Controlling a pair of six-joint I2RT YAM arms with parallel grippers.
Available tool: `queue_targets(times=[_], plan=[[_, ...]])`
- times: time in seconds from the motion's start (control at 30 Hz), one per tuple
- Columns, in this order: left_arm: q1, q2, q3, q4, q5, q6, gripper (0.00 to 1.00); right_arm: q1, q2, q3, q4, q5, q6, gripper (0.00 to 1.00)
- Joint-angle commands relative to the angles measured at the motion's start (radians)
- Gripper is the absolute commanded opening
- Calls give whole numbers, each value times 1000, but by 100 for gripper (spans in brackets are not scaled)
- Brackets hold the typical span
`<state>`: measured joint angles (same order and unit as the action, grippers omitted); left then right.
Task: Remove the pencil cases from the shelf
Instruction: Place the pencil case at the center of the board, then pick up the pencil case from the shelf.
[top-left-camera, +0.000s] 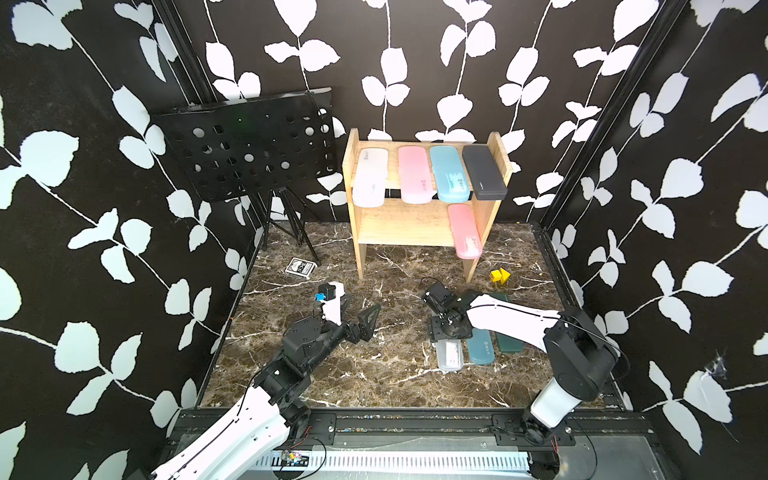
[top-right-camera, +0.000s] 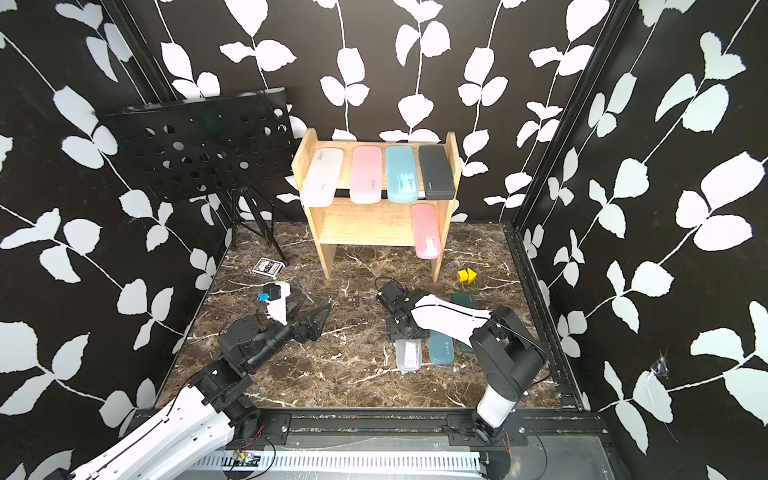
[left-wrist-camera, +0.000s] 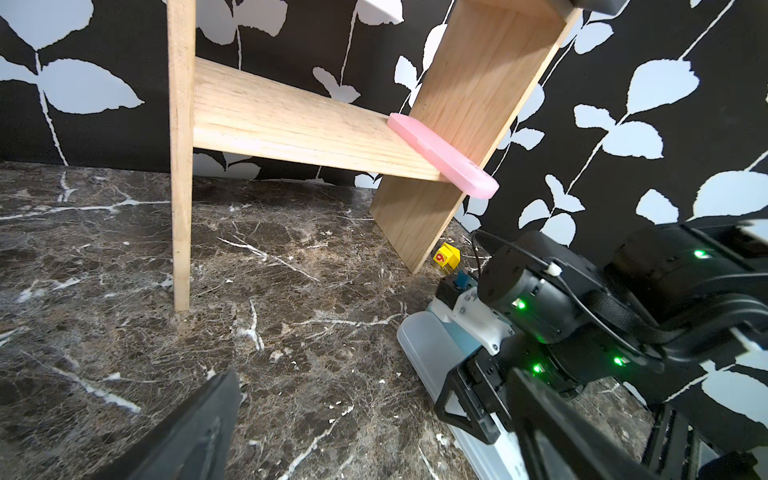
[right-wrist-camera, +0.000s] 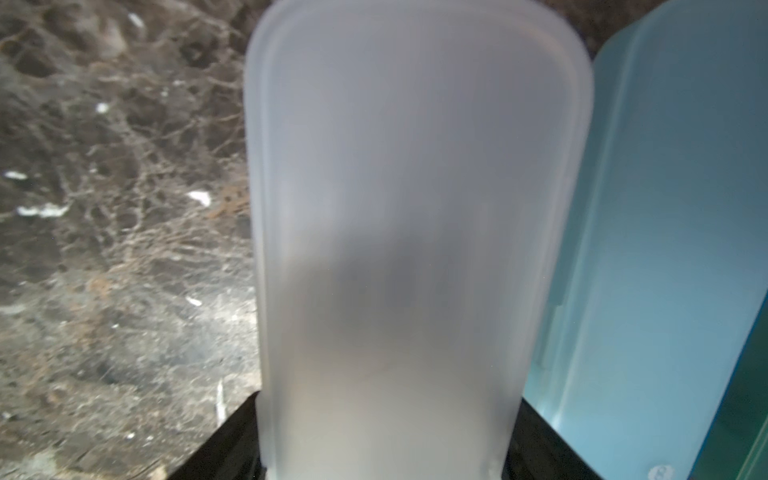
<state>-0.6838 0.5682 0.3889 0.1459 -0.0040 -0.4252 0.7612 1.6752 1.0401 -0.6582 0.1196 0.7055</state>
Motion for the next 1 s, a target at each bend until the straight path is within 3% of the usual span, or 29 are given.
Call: queue_targets(times=[0.0, 0.37, 0.53, 0.73, 0.87, 0.97], plan=[[-3, -8, -13, -2, -8, -1, 99, -14, 13, -29, 26, 12, -12, 66], [-2, 8, 2, -7, -15, -16, 99, -20, 26, -25, 41, 15, -35, 99], [-1, 66, 48, -5, 14, -57, 99, 2, -107, -5, 17, 45, -62, 99], [-3, 285, 137, 185, 158, -287, 99, 6, -417, -31, 19, 182, -63, 99], [-3, 457, 257, 255, 234, -395, 99, -67, -581, -40, -49, 192, -52, 99], [-3, 595, 350, 307, 270, -463, 99, -172, -661, 4, -138, 133, -67, 99]])
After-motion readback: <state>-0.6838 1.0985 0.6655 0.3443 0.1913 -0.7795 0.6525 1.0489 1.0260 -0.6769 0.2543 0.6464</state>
